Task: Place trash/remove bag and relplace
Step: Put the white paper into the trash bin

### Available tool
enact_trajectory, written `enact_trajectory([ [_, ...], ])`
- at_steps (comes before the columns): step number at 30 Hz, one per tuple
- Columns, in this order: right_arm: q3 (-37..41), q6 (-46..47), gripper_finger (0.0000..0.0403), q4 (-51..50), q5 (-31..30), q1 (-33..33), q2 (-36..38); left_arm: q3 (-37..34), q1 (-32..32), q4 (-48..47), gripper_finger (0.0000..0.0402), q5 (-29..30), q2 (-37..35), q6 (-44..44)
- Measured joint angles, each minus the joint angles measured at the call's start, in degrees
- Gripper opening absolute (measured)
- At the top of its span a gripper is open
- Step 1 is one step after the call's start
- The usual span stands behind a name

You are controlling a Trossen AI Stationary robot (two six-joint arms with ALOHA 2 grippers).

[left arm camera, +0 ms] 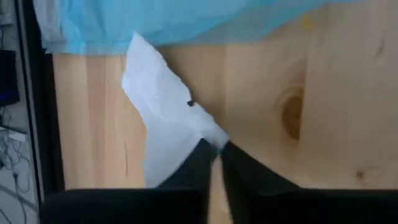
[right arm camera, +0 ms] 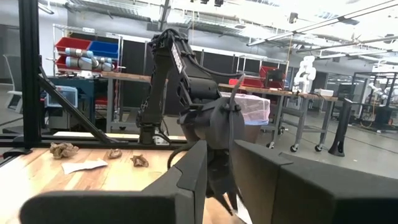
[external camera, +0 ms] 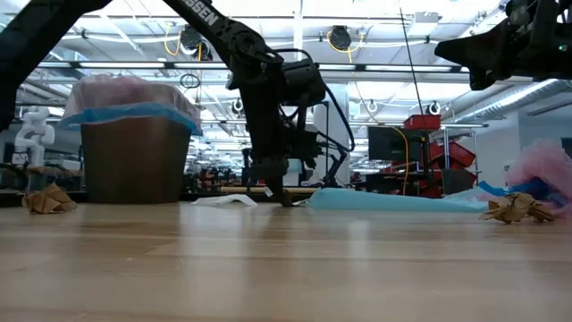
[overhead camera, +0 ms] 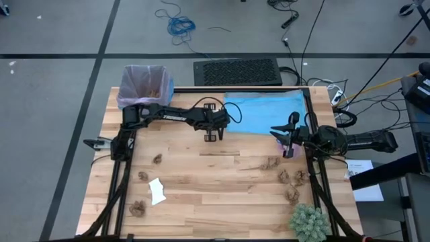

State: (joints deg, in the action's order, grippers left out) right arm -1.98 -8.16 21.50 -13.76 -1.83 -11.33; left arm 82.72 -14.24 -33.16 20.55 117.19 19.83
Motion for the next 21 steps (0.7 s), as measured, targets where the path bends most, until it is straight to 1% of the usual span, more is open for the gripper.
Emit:
enact_trajectory([
  [2,0.00,0.00,0.0071,-0.02,0.00,0.00,-0.01,0.00,-0.13,-0.33,0.0009,-0.24,-0.11,-0.38],
  [4,0.00,0.00,0.0071,-0.03,0.00,0.00,0.01,0.00,0.22,-2.22,0.0003,1.28,-0.83,-0.02],
  [7,0.00,0.00,0.0071,-0.32,0.00,0.00,-0.01,0.00,1.60,-5.84,0.0002,5.59,-3.70,0.07],
  [11,0.00,0.00,0.0071,-0.63,0.02,0.00,-0.01,0.00,3.57,-10.91,0.0001,10.94,-9.93,-1.64],
  [14,0.00,0.00,0.0071,-0.75,0.02,0.00,-0.01,0.00,4.77,-15.01,0.0001,15.95,-16.26,-5.89],
  [19,0.00,0.06,0.0071,-0.66,0.02,0.00,-0.01,0.00,4.67,-26.27,0.0001,27.81,-27.67,-15.09],
  [21,0.00,0.27,0.0071,-0.66,0.02,0.00,-0.01,0.00,3.10,-30.99,0.0001,28.99,-31.91,-19.89],
])
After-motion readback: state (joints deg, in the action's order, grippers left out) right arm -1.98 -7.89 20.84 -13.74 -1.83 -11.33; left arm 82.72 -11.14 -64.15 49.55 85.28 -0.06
